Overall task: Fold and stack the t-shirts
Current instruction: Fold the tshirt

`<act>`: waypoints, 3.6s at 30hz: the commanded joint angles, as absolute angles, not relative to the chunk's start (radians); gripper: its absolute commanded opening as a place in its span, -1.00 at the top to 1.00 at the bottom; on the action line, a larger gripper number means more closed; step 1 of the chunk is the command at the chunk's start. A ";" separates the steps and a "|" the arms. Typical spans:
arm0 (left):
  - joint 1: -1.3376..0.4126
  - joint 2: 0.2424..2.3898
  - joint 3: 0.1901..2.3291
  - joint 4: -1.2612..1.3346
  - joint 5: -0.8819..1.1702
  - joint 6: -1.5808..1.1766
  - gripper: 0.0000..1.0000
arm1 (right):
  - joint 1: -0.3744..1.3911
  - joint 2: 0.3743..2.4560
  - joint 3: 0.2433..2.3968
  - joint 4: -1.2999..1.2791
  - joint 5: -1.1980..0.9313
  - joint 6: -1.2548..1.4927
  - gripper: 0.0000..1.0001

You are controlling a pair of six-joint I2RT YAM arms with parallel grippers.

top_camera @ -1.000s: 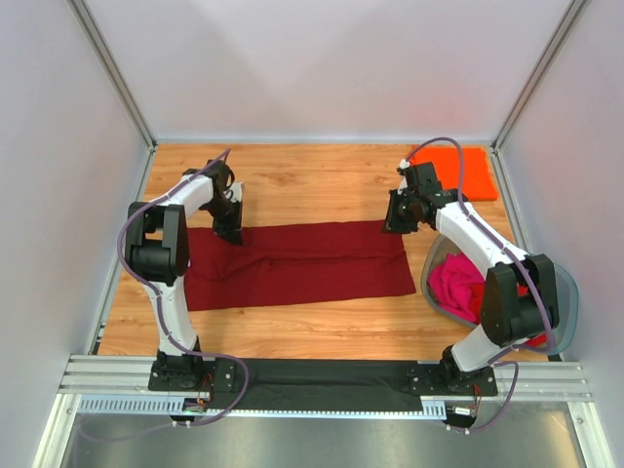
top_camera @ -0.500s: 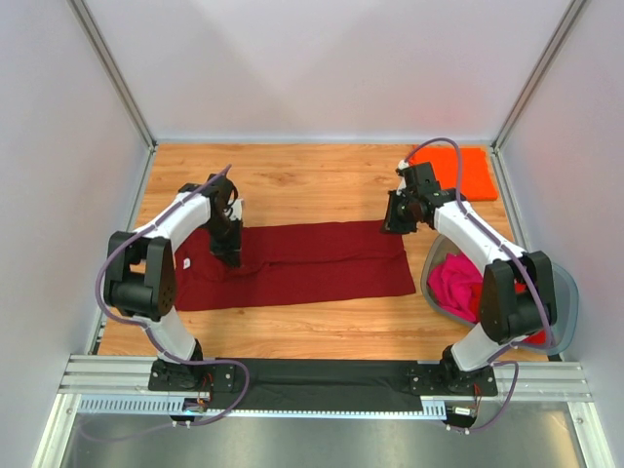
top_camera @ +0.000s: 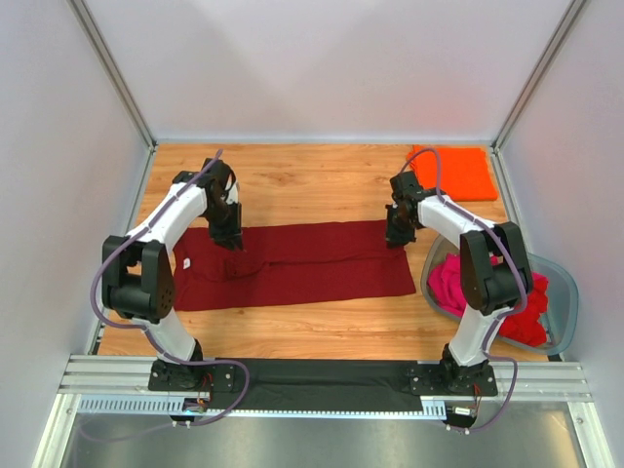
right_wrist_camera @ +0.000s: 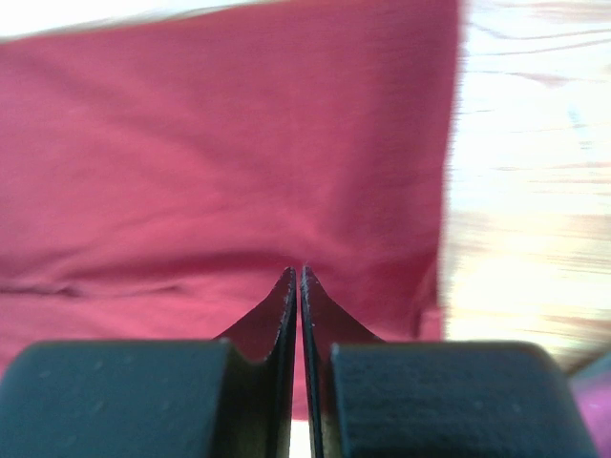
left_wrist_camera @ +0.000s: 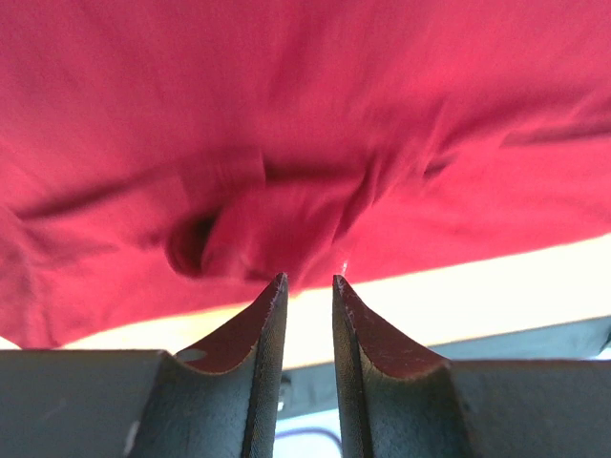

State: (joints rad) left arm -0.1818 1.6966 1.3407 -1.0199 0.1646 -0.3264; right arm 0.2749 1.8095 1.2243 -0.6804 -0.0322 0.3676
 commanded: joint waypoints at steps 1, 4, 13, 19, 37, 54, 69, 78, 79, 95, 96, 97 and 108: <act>-0.172 1.759 1.384 -1.028 0.114 -0.390 0.34 | 0.281 1.821 1.223 -0.716 0.104 0.393 0.92; -0.167 1.815 1.387 -1.029 0.086 -0.414 0.33 | 0.281 1.832 1.174 -0.693 0.136 0.394 0.92; -0.123 1.931 1.376 -1.058 -0.117 -0.451 0.31 | 0.279 1.842 1.190 -0.654 0.141 0.370 0.87; -0.064 2.071 1.497 -1.088 -0.192 -0.456 0.32 | 0.276 1.862 1.164 -0.562 0.144 0.390 0.83; -0.048 2.085 1.808 -1.243 -0.195 -0.379 0.26 | 0.262 1.849 1.405 -0.650 0.080 0.397 0.56; 0.202 2.032 1.672 -1.091 0.089 -0.525 0.16 | 0.627 2.149 1.887 -0.749 -0.236 0.909 0.13; 0.218 2.091 1.695 -0.986 0.207 -0.512 0.17 | 0.816 2.312 1.937 -0.558 -0.259 1.216 -0.01; 0.213 2.094 1.695 -0.937 0.264 -0.505 0.18 | 0.833 2.397 2.000 -0.489 -0.282 1.305 -0.01; 0.212 2.095 1.698 -0.939 0.264 -0.506 0.18 | 0.833 2.405 2.008 -0.492 -0.284 1.322 -0.01; 0.212 2.191 1.720 -0.960 0.229 -0.492 0.19 | 0.851 2.482 2.075 -0.420 -0.322 1.379 0.10; 0.212 2.194 1.718 -0.957 0.222 -0.491 0.19 | 0.851 2.480 2.071 -0.404 -0.325 1.378 0.15; 0.213 2.198 1.720 -0.960 0.215 -0.491 0.19 | 0.851 2.477 2.069 -0.394 -0.336 1.374 0.28; 0.213 2.243 1.796 -1.025 0.118 -0.456 0.19 | 0.810 2.376 1.974 -0.624 -0.298 1.125 0.96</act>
